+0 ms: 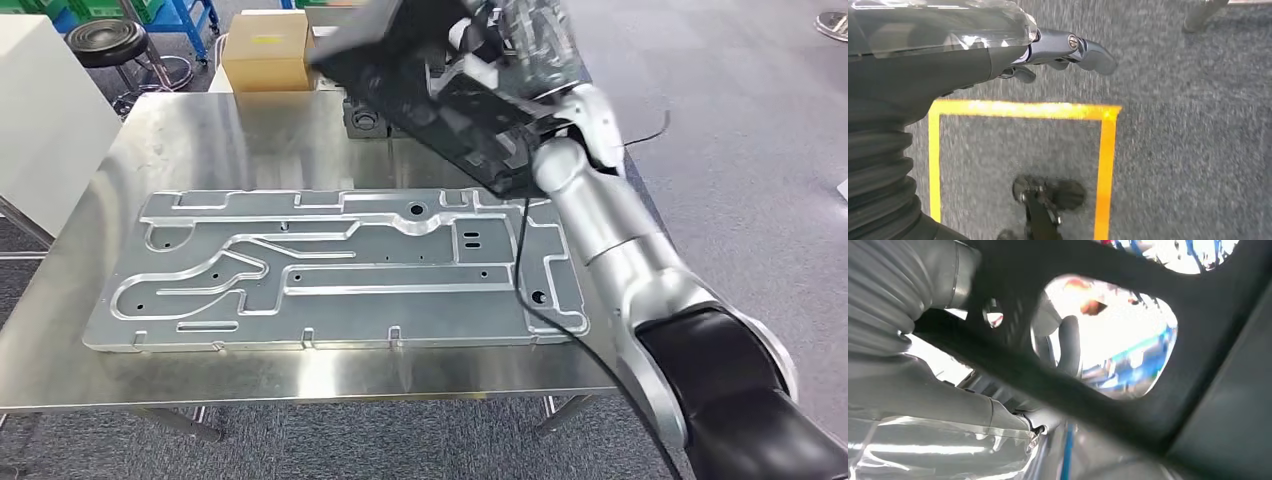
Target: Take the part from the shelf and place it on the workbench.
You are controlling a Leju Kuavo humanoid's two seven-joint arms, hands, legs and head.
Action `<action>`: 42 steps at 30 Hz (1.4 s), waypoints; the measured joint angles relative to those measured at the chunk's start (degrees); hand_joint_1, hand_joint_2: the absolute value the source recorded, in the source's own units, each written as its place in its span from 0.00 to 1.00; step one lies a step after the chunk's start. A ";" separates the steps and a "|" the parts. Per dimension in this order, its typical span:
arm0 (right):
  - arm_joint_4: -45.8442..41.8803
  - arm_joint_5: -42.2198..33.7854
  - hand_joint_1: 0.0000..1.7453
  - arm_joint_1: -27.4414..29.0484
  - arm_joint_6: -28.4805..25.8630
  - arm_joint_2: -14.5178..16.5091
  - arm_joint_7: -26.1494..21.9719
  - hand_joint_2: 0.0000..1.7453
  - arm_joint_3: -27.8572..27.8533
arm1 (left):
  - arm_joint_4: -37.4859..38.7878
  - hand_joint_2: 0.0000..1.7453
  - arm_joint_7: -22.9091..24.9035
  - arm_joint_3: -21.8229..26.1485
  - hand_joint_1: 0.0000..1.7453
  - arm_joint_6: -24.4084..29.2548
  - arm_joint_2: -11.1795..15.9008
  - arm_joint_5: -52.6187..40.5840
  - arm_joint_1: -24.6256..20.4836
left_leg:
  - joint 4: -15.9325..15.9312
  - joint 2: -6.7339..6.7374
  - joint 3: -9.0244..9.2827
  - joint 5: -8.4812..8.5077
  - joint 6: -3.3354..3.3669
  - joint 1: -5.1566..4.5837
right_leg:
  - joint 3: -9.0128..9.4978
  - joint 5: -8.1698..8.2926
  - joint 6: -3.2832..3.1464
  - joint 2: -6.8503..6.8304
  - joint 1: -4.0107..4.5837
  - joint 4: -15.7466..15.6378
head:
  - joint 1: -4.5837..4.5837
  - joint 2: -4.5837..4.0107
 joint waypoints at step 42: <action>25.71 15.15 0.00 -0.19 21.58 16.63 2.83 0.00 14.67 | 0.00 0.00 -4.09 -2.84 0.00 -1.05 -1.02 -0.15 -0.12 | 9.76 -0.29 -4.48 -5.70 -3.09 0.23 | 5.81 6.16 -3.44 0.17 0.78 -14.94 | -0.02 0.00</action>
